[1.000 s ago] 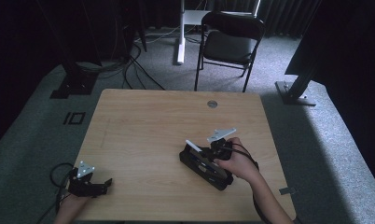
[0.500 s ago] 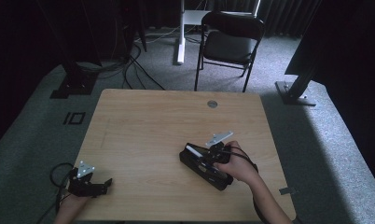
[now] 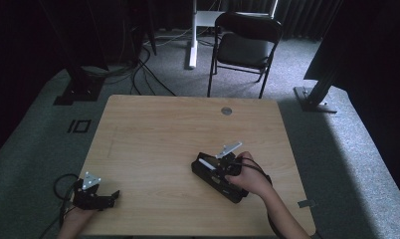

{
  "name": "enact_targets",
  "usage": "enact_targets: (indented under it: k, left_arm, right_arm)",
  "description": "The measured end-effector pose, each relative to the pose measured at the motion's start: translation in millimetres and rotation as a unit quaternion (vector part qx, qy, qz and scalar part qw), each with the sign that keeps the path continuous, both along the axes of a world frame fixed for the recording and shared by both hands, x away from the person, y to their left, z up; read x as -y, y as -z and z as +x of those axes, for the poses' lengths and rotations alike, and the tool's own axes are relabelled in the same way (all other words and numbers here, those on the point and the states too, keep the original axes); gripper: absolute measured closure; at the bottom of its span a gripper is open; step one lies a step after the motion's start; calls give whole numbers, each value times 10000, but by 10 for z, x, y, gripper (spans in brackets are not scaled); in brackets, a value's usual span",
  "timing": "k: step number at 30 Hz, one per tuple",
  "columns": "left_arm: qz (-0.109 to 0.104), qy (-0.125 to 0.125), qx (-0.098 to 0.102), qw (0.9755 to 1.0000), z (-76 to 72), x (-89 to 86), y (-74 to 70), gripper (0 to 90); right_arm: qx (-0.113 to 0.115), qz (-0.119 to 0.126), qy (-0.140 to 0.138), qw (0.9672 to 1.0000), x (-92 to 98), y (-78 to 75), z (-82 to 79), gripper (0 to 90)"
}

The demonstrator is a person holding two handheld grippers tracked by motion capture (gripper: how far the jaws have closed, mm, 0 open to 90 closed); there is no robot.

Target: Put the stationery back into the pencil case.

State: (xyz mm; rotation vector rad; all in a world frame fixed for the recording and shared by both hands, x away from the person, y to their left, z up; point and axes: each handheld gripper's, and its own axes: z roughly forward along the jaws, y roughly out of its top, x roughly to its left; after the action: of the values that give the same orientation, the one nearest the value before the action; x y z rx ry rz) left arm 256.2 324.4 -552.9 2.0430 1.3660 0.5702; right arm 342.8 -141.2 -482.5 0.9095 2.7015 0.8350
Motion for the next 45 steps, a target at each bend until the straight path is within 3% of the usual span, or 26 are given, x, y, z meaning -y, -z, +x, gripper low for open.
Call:
enact_targets:
  k: [15, 23, 28, 33, 39, 45]
  left_arm:
    - [0, 1, 1, 10000, 0, 0, 0, 3]
    - [1, 0, 0, 10000, 0, 0, 0, 3]
    - [0, 0, -1, 10000, 0, 0, 0, 3]
    - [2, 0, 0, 10000, 0, 0, 0, 4]
    - [1, 0, 0, 10000, 0, 0, 0, 3]
    - [4, 3, 2, 10000, 1, -1, 0, 3]
  right_arm:
    - [-201, -324, -62, 9993, -171, 131, 52, 785]
    - [-244, -342, -101, 9991, -172, 141, 52, 773]
    - [-234, -185, -60, 9995, -138, 84, 49, 754]
    - [-46, 144, -32, 9999, -59, -79, 20, 752]
    - [142, 488, -18, 9987, 37, -273, -19, 737]
    - [276, 711, 47, 9971, 111, -368, -13, 716]
